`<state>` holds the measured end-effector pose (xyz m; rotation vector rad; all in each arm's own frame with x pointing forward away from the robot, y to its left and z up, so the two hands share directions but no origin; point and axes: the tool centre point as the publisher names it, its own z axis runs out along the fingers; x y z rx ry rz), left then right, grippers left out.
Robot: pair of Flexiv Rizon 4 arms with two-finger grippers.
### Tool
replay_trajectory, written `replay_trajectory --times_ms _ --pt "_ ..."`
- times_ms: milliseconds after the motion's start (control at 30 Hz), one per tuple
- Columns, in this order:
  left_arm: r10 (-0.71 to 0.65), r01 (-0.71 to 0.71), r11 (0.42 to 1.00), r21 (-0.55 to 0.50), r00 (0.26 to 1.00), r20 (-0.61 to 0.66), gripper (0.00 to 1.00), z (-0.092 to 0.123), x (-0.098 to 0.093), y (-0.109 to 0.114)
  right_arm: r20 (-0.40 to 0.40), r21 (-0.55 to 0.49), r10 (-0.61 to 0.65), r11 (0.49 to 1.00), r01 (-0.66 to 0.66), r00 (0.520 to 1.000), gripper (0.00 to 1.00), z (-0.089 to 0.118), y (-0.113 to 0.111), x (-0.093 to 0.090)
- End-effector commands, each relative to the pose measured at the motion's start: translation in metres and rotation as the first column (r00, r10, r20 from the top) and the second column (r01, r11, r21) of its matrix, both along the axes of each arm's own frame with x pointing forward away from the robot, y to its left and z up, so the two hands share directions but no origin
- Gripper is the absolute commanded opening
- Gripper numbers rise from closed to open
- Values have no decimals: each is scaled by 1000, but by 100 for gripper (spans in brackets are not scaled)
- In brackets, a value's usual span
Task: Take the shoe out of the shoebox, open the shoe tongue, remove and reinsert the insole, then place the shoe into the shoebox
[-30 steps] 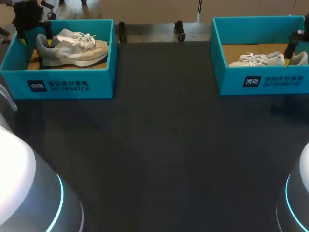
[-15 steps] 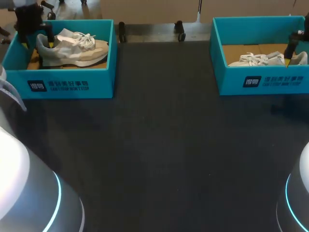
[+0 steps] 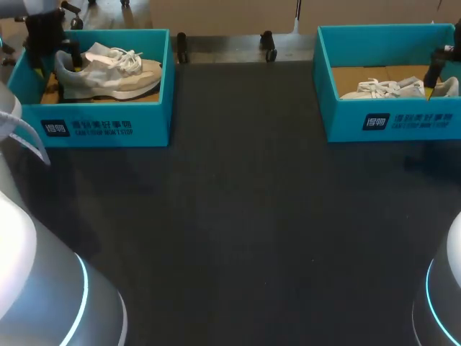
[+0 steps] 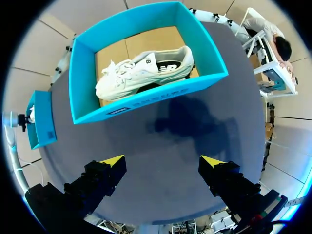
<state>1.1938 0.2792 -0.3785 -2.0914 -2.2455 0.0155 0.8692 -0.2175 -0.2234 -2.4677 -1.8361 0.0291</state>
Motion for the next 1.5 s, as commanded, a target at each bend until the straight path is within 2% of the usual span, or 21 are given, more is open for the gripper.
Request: replay_trajectory --times_ms 33,300,467,567,600,1067,1300,1500 --pt "1 -1 1000 1 1000 -23 98 -4 11 2 3 0 -2 1000 2 1000 100 0 0 -1" --pt "3 -3 1000 7 1000 -31 79 -8 9 4 3 0 -2 1000 2 1000 100 0 0 -1" --pt "1 0 1000 28 999 -41 58 -14 8 6 3 0 -2 1000 2 1000 100 0 0 -1" --pt "2 0 999 33 999 -42 8 -15 7 6 3 0 -2 1000 2 1000 100 0 0 -1" --pt "2 -1 999 33 999 -42 0 -15 7 6 3 0 -2 1000 2 1000 100 0 0 -1" --pt "12 -11 1000 12 999 -31 0 -3 3 17 3 0 -2 1000 2 1000 100 0 0 -1" --pt "25 -25 1000 -4 1000 -3 0 19 1 25 3 0 -2 1000 2 1000 100 0 0 -1" --pt "27 -26 999 -25 999 24 0 49 -5 27 3 0 -2 1000 2 1000 100 0 0 -1"
